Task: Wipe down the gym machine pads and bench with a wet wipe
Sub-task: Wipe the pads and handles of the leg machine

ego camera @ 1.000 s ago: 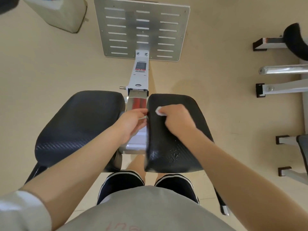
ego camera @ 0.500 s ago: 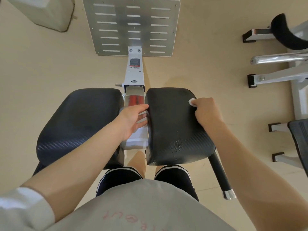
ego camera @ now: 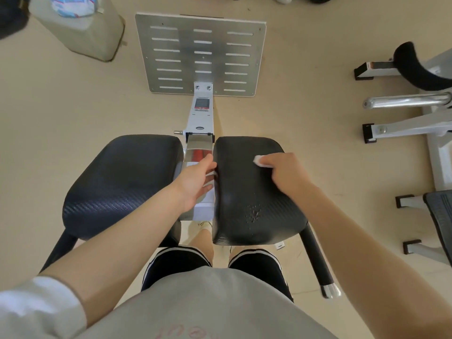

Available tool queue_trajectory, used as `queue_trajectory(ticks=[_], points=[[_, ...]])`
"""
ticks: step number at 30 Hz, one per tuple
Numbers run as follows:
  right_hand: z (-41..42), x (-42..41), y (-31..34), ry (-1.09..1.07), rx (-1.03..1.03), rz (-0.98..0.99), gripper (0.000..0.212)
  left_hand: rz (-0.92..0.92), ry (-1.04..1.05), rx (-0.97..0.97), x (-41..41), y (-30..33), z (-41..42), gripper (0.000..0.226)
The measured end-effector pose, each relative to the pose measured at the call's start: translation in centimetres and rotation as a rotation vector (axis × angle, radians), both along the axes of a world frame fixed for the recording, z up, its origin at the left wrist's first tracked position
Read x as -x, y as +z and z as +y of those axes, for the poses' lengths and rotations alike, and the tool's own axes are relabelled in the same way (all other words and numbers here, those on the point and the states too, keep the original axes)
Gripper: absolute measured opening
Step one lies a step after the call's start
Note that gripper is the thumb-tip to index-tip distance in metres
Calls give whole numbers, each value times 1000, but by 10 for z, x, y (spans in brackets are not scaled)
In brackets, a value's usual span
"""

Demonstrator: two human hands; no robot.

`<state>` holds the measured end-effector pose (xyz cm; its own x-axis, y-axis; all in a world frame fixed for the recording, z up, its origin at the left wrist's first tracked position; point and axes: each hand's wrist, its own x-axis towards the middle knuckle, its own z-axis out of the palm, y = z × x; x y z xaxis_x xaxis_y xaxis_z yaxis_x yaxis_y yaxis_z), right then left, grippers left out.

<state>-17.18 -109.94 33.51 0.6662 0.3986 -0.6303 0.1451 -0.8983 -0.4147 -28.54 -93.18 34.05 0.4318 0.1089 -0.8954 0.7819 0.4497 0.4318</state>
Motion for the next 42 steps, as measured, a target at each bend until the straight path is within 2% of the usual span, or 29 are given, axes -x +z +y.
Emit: queue_trajectory(ticks=[4, 7, 9, 12, 14, 16, 18, 20, 23, 25, 28, 31, 34, 36, 40, 42], points=[[-20, -20, -3, -31, 158, -76, 47, -18, 40, -38, 2, -2, -13, 36], [8, -4, 7, 54, 117, -131, 43, -10, 128, -73, 5, -4, -20, 35], [39, 20, 12, 138, 66, -44, 43, -10, 170, -91, 9, -2, -26, 45], [67, 46, 18, 226, 20, 134, 25, -18, 206, -140, 16, 3, -34, 45], [58, 47, 24, 252, -47, 140, 25, -2, 220, -188, 23, 7, -39, 47], [30, 37, 20, 228, -95, 23, 34, -4, 200, -203, 31, 11, -44, 51], [-2, 19, 18, 142, -107, -36, 30, -41, 205, -186, 36, 12, -52, 51], [-30, 3, 13, 35, -36, -57, 29, -68, 219, -192, 38, 13, -59, 46], [-47, -5, 11, 70, 72, -119, 43, -67, 219, -209, 35, 14, -60, 51], [-39, 5, 15, 76, 7, -148, 42, -47, 181, -216, 34, 14, -59, 57], [-7, 35, 24, 207, -70, -118, 40, -32, 156, -235, 36, 15, -65, 59], [23, 57, 36, 391, -82, -54, 40, -60, 216, -253, 41, 19, -72, 58], [13, 54, 35, 460, -82, -62, 42, -83, 232, -301, 48, 24, -81, 54], [-12, 43, 31, 371, -141, -130, 41, -82, 201, -330, 52, 27, -89, 50], [-63, 21, 26, 25, -84, -89, 34, -42, 178, -325, 58, 25, -92, 55], [-71, 20, 28, -34, -51, -116, 35, -43, 173, -313, 59, 24, -89, 56]])
